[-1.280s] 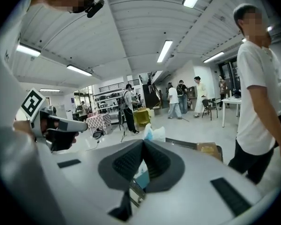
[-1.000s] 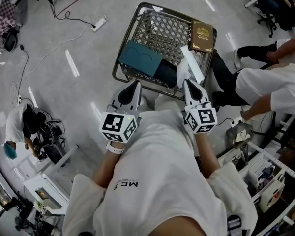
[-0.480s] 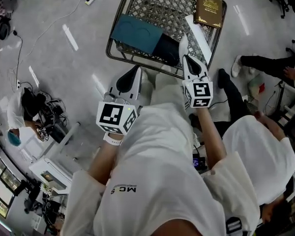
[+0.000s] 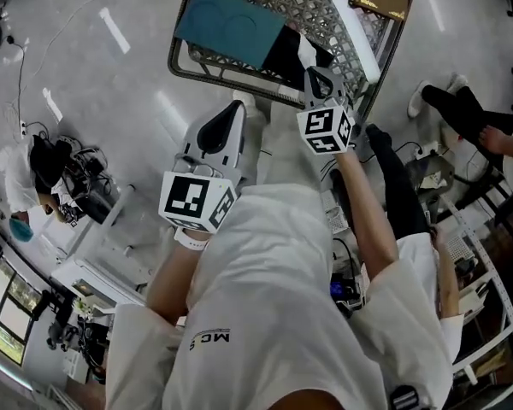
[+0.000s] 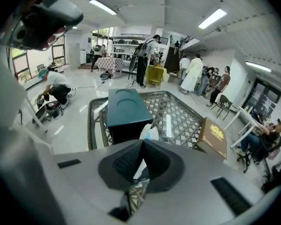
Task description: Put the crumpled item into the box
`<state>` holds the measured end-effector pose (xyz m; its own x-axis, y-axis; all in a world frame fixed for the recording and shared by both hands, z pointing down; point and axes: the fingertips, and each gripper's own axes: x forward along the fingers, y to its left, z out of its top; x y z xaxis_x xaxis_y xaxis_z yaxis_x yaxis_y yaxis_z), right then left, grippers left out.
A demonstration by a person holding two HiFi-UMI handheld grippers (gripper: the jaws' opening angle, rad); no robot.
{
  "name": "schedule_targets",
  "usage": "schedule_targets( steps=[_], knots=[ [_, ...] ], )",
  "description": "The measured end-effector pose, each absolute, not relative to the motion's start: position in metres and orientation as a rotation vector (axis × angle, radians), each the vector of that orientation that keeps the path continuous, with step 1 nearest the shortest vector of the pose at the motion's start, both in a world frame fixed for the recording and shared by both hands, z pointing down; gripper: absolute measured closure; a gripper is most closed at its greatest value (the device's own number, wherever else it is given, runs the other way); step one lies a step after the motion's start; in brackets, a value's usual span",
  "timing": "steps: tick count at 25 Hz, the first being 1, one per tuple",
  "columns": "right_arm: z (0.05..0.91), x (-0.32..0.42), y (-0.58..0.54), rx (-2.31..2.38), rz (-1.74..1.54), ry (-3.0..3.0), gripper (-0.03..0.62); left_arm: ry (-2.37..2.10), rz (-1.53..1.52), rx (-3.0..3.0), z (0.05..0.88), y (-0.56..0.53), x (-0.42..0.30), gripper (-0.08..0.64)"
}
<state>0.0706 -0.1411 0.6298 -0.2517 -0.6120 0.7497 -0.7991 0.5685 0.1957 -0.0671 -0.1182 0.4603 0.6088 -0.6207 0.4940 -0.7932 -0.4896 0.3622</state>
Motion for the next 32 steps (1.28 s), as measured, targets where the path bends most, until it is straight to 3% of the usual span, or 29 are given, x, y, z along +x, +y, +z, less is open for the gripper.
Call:
schedule_targets(
  steps=[9, 18, 32],
  knots=[
    [0.692, 0.046, -0.134, 0.906, 0.439, -1.928, 0.561, -1.105, 0.409, 2.219, 0.486, -0.116, -0.066, 0.537],
    [0.682, 0.045, -0.139, 0.975, 0.631, -1.967, 0.549, -1.088, 0.407, 2.230, 0.485, -0.116, -0.072, 0.537],
    [0.518, 0.070, -0.150, 1.349, 0.572, -2.103, 0.549, -1.013, 0.281, 2.388, 0.408, -0.116, -0.080, 0.537]
  ],
)
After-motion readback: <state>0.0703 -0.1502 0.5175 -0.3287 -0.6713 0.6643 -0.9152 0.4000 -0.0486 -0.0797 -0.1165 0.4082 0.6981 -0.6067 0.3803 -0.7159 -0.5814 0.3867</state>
